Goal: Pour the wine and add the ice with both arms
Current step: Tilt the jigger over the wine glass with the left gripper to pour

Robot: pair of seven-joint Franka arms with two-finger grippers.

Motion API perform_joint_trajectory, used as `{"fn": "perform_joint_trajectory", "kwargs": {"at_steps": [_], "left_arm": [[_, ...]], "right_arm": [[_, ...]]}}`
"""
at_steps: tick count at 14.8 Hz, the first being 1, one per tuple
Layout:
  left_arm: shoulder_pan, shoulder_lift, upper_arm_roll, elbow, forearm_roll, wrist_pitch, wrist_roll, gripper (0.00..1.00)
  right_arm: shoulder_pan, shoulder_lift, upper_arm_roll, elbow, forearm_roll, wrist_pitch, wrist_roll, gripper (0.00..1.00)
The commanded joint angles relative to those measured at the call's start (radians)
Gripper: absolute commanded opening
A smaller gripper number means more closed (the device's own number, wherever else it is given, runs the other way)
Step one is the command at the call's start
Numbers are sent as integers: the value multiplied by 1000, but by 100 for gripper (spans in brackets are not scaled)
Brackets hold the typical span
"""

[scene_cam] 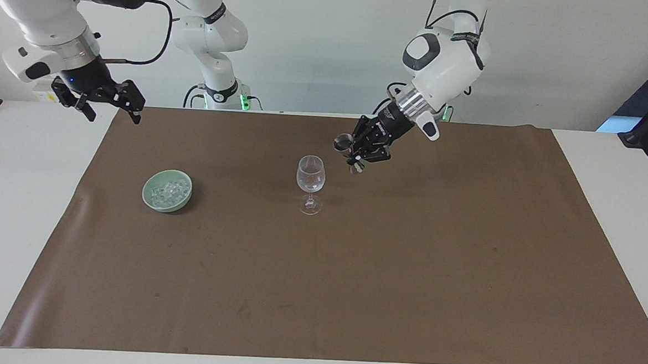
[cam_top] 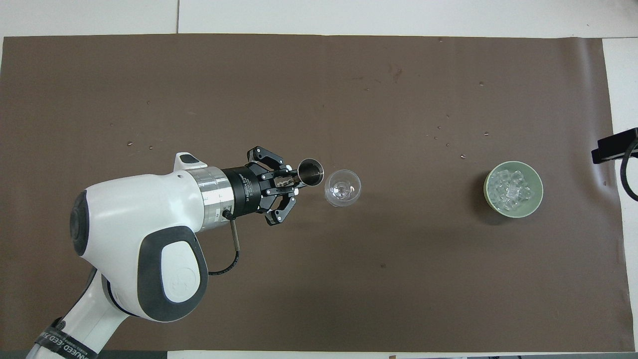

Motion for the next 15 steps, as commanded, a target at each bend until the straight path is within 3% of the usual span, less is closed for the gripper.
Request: {"fn": "perform_joint_trajectory", "kwargs": {"at_steps": [1, 8, 15], "left_arm": [[-41, 22, 2, 9, 127, 30, -55, 0], [-65, 82, 2, 60, 544, 49, -291, 0], [-113, 88, 2, 70, 750, 39, -368, 0]], "right_arm": [[-11, -16, 3, -18, 18, 7, -16, 100], [-11, -16, 3, -18, 18, 7, -16, 100], [-11, -16, 3, -18, 18, 7, -16, 100]]}}
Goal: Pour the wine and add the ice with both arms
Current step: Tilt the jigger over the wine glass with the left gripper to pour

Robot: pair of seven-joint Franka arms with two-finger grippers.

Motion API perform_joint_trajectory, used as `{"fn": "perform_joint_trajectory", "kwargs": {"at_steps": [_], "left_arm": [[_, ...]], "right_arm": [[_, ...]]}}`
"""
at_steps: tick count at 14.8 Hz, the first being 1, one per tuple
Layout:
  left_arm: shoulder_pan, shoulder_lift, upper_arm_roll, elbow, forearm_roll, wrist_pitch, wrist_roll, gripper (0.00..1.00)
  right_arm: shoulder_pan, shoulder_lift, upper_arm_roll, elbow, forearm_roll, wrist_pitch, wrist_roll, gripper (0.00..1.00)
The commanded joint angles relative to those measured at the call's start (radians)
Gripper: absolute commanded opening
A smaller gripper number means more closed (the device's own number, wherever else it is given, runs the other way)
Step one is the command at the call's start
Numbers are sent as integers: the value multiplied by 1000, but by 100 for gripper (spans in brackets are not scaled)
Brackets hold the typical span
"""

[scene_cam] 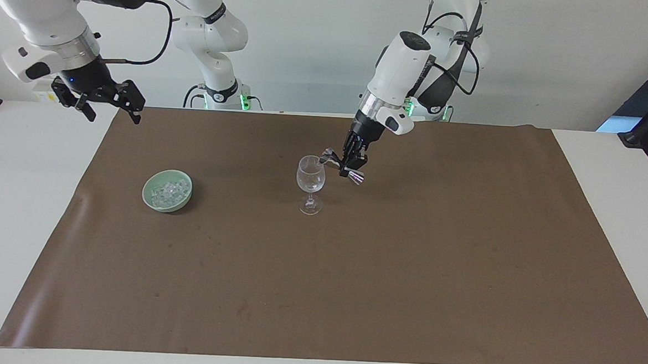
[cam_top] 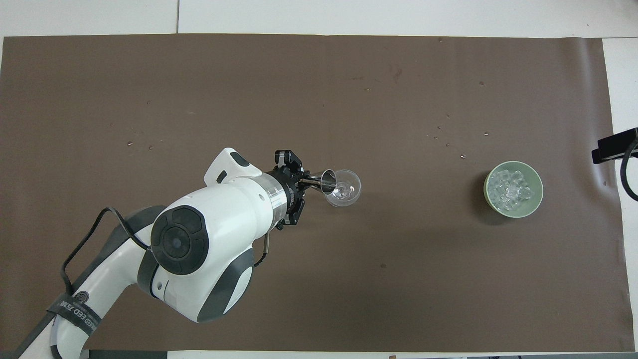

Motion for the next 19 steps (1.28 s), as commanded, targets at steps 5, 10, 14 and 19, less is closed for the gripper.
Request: {"fn": "perform_joint_trajectory", "kwargs": {"at_steps": [5, 10, 14, 19], "left_arm": [[-54, 17, 8, 12, 272, -8, -152, 0], [-79, 18, 8, 45, 397, -89, -218, 0], [-80, 40, 8, 121, 424, -171, -233, 0], [-100, 40, 8, 138, 556, -185, -367, 0]], "right_arm": [[-11, -16, 3, -18, 18, 7, -16, 100], [-11, -16, 3, -18, 18, 7, -16, 100], [-11, -16, 3, -18, 18, 7, -16, 100], [-11, -16, 3, -18, 18, 7, -16, 100]]}}
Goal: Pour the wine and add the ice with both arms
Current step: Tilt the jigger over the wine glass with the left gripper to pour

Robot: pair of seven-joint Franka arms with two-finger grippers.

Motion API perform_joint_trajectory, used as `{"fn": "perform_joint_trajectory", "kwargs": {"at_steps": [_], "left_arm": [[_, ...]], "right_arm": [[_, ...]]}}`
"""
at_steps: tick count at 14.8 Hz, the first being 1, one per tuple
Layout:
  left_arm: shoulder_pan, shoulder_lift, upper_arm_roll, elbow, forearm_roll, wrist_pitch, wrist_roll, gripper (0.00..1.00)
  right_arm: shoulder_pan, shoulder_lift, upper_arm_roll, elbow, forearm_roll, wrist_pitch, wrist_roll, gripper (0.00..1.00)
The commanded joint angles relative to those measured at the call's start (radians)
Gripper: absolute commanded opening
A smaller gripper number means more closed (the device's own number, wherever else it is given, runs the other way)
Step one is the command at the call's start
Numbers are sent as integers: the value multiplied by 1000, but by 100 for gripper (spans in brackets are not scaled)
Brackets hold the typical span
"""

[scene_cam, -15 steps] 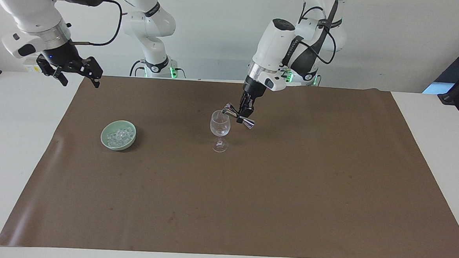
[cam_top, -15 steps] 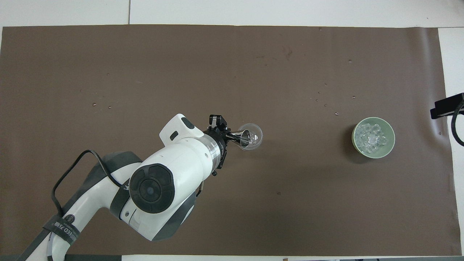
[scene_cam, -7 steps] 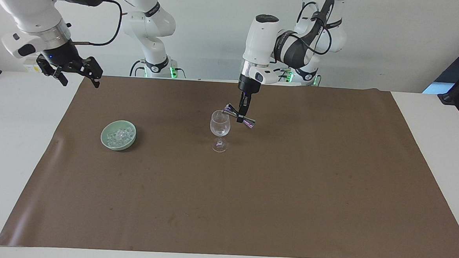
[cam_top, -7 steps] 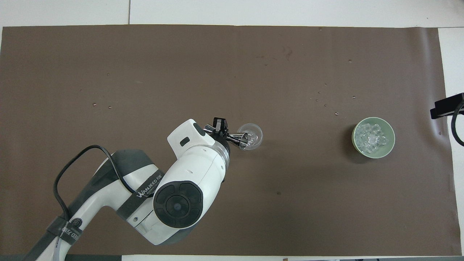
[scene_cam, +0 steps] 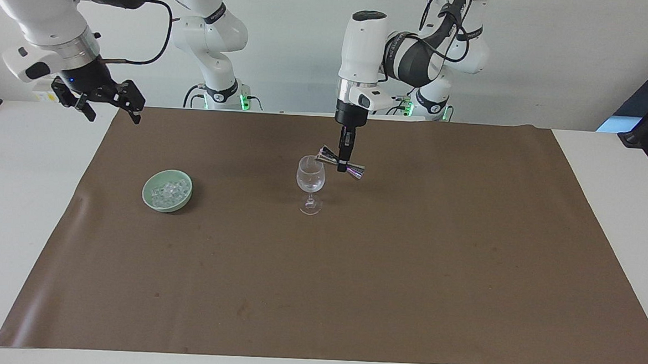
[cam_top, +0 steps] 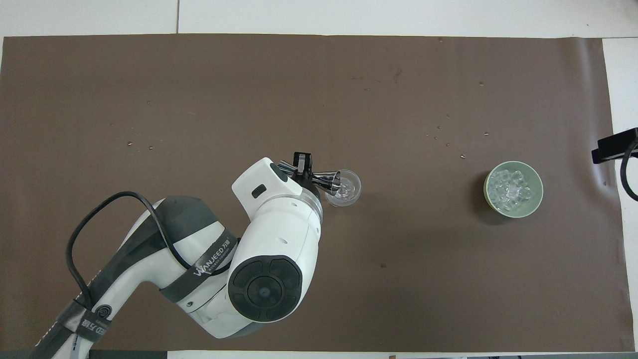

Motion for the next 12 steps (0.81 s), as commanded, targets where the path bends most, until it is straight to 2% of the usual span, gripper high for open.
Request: {"fn": "perform_joint_trajectory", "kwargs": {"at_steps": [1, 12], "left_arm": [[-22, 16, 10, 38, 44, -44, -45, 0], [-61, 39, -10, 92, 187, -164, -42, 0]], "right_arm": [[-11, -16, 3, -18, 18, 7, -16, 100], [-11, -16, 3, -18, 18, 7, -16, 100]]}}
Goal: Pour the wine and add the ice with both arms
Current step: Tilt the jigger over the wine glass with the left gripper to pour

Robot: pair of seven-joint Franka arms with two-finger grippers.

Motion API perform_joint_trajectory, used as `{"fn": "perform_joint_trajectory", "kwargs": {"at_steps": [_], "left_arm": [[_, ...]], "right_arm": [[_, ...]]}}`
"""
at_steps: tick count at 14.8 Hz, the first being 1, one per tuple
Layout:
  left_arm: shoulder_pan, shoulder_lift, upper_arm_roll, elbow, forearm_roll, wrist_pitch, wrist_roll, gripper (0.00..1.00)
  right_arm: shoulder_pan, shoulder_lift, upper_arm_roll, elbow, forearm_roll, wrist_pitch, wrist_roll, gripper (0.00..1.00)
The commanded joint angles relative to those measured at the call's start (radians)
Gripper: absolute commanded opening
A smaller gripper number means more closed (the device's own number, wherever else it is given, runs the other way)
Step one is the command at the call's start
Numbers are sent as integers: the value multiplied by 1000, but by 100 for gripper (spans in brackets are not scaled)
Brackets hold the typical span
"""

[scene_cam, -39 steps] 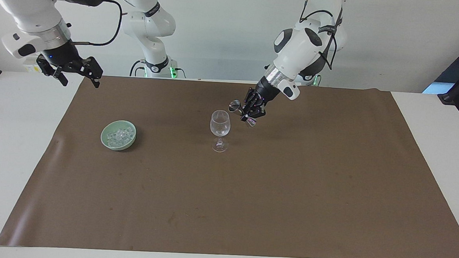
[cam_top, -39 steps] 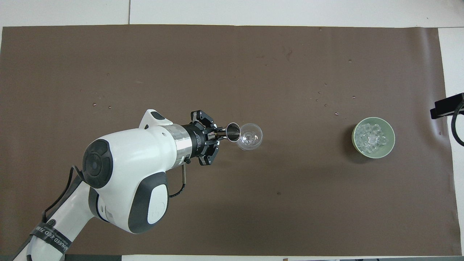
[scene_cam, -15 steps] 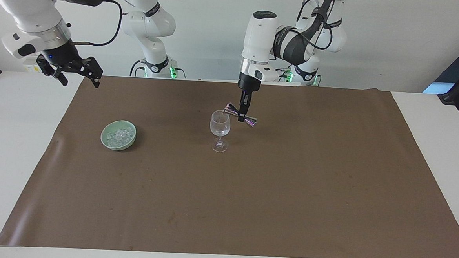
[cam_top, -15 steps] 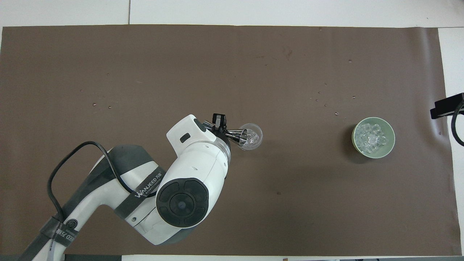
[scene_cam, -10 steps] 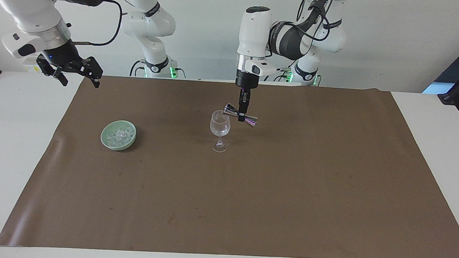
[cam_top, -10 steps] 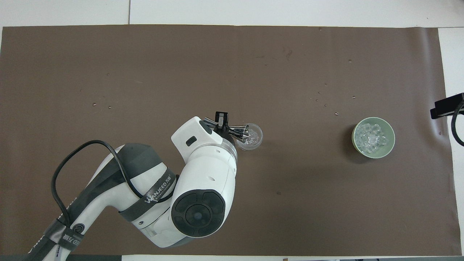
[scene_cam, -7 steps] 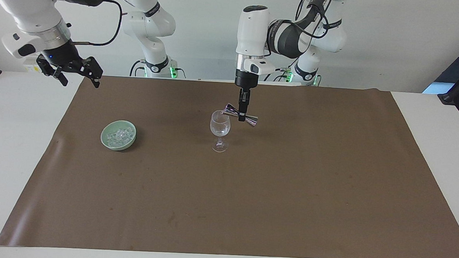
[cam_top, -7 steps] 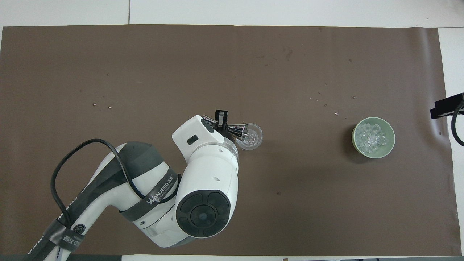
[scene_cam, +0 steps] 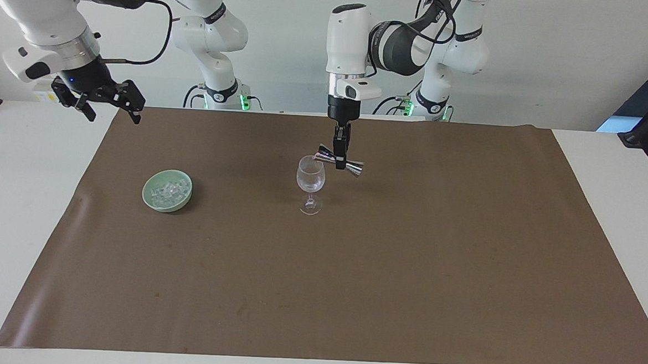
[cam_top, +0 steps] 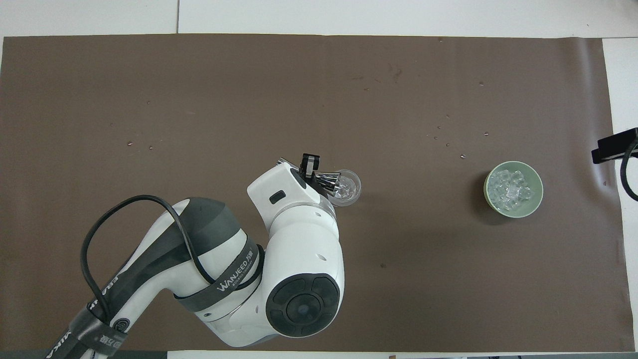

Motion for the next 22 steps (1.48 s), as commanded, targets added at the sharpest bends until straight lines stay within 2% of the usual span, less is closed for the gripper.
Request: {"fn": "perform_joint_trajectory", "kwargs": {"at_steps": [1, 5, 11, 16, 22], "left_arm": [[-36, 42, -1, 55, 41, -63, -23, 0], [-48, 76, -1, 100, 84, -100, -23, 0], [-51, 76, -1, 98, 100, -112, -24, 0], [-86, 66, -1, 97, 162, -184, -24, 0], [-79, 69, -2, 106, 149, -186, -26, 0]], "right_arm": [[-11, -16, 3, -18, 18, 7, -16, 100], [-11, -16, 3, -18, 18, 7, -16, 100], [-11, -16, 3, -18, 18, 7, -16, 100], [-11, -16, 3, -18, 18, 6, -19, 100], [-7, -16, 3, -18, 18, 6, -17, 100]]}}
